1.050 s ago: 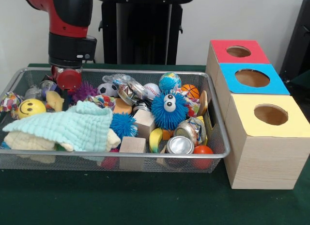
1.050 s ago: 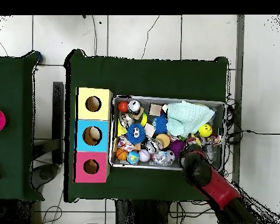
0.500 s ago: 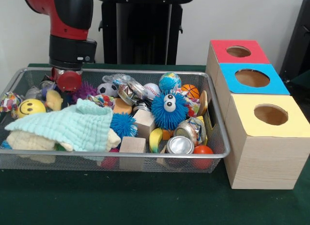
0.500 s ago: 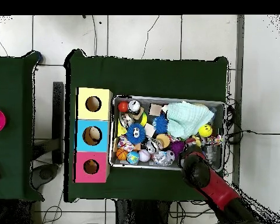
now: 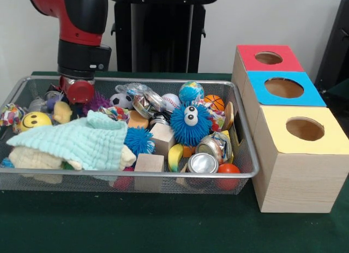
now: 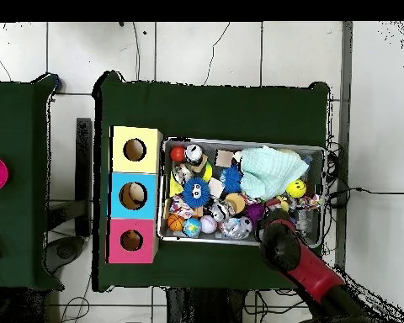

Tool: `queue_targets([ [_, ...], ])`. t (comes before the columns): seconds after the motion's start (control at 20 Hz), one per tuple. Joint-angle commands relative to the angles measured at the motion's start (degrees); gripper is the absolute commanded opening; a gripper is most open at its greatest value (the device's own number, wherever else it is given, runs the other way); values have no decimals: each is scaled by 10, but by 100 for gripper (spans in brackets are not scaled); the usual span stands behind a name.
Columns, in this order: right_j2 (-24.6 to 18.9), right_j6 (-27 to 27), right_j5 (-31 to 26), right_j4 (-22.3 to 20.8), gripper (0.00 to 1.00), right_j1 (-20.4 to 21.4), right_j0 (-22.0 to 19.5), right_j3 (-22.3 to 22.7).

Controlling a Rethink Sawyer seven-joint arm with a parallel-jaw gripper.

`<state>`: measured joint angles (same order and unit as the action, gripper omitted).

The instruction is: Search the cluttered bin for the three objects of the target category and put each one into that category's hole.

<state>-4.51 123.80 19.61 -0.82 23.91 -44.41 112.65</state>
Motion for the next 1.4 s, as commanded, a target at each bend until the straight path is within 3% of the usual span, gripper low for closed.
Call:
queue_targets([
  [0.05, -37, 75, -12, -18, 0, -23, 0, -28],
  [0.35, -23, 67, -78, 7, 0, 45, 23, 6],
  [0.8, -3, 75, -134, 26, 0, 107, 53, 41],
  [1.4, 3, 95, -160, 38, 0, 136, 70, 61],
])
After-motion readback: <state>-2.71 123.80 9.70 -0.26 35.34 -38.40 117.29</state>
